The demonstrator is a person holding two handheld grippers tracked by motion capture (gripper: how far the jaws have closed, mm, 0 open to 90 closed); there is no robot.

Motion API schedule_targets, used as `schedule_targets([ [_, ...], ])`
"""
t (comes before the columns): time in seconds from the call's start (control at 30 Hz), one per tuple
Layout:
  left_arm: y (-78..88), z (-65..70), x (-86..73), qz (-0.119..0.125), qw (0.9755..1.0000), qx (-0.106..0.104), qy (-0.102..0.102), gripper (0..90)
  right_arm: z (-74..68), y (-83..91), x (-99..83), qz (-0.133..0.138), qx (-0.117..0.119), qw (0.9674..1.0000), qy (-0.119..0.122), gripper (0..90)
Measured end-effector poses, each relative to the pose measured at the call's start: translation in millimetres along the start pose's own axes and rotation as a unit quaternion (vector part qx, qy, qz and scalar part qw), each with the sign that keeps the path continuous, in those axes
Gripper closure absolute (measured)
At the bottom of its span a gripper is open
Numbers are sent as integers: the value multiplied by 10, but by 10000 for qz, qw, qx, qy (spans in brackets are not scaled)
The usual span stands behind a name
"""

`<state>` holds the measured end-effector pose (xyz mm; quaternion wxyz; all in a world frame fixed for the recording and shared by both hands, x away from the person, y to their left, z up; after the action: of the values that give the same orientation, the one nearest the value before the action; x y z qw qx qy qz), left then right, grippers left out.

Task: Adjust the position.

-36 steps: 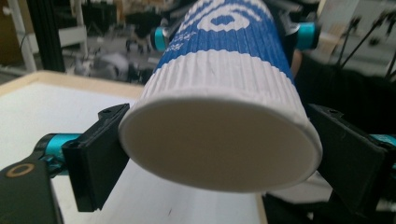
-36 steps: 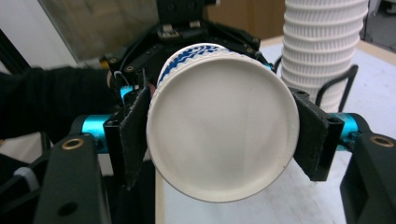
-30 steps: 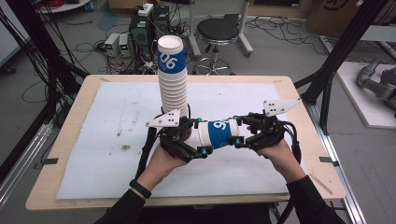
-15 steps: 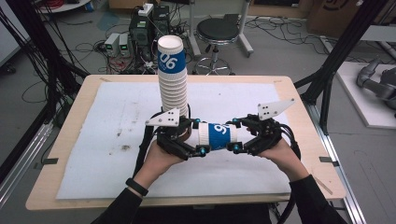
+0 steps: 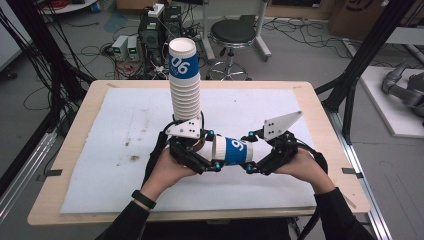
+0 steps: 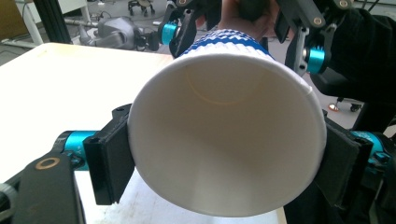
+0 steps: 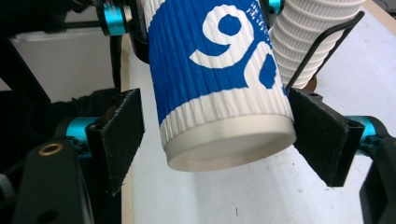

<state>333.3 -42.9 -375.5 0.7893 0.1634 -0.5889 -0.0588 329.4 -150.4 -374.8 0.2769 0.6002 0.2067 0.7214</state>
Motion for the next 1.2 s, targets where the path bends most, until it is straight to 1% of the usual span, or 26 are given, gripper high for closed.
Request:
schedule_targets([
  [0.1,6,7,7,19,10000,-8,-34,192,4,-29,-23,-100,-24,9999,48,273],
  [0.13,9,9,14,52,10000,-2,1,191,7,-34,-30,-97,-6,9999,58,276],
  [0.17,9,12,23,95,10000,-15,22,187,7,-37,-32,-61,33,10000,36,282],
  [0.2,12,12,27,102,9999,-6,-4,180,6,-42,-36,-34,74,10000,37,285],
  [0.23,12,21,37,152,9999,-24,4,172,0,-45,-40,-17,120,9999,13,289],
  [0.27,16,25,50,219,9998,-38,21,164,-3,-47,-46,11,176,9998,38,291],
  [0.33,32,28,76,354,9993,-81,58,155,-4,-42,-39,139,218,9997,5,296],
  [0.37,42,33,91,436,9989,-132,71,153,-1,-33,-31,233,245,9994,-20,298],
  [0.4,49,38,97,486,9986,-173,91,143,3,-15,-11,388,274,9988,-86,300],
  [0.43,55,50,112,590,9979,-237,144,132,8,-4,-2,476,294,9984,-83,301],
  [0.47,64,61,133,708,9969,-300,190,115,11,12,13,584,310,9977,-130,301],
  [0.5,71,61,145,767,9964,-301,187,96,23,30,26,685,284,9971,-161,302],
  [0.53,82,66,163,856,9956,-316,219,91,23,40,32,728,285,9968,-196,302],
  [0.57,87,69,175,903,9950,-352,241,91,33,52,41,831,278,9960,-193,303],
  [0.6,95,66,181,944,9944,-372,295,91,36,61,44,874,285,9956,-204,303],
  [0.63,101,57,189,1014,9935,-387,344,91,41,73,50,937,283,9949,-227,303],
  [0.7,107,49,194,1130,9911,-493,501,91,41,95,73,1096,299,9930,-337,303],
  [0.73,109,41,197,1185,9901,-529,529,92,49,105,79,1173,293,9920,-353,303],
  [0.77,111,43,202,1217,9895,-558,552,92,46,109,92,1271,335,9906,-389,303],
  [0.8,114,46,206,1236,9891,-581,560,94,47,108,94,1294,338,9903,-389,303],
  [0.83,116,47,211,1256,9890,-568,544,110,43,98,99,1331,337,9897,-403,303],
  [0.9,128,53,213,1256,9893,-566,473,153,39,73,90,1304,342,9901,-394,303],
  [1.0,146,53,212,1245,9898,-541,432,172,30,37,84,1299,376,9900,-394,305],
  [1.1,152,57,208,1188,9909,-513,360,188,22,8,72,1217,384,9911,-380,305],
  [1.17,152,55,200,1106,9920,-500,348,193,11,-3,68,1176,408,9914,-394,303],
  [1.2,149,52,192,1034,9930,-456,350,193,9,-8,63,1153,419,9916,-401,301],
])
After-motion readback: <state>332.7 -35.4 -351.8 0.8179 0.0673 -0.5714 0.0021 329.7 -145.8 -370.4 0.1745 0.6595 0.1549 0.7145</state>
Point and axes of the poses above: each handheld gripper's, and its own axes: y roughly backward along the jaws, x roughly out of its top, z roughly to its right, the point moved 10 cm from there along -y, roughly forward along the jaws, and after that the axes turned 12 degrees about y, right-handed, at the moved point
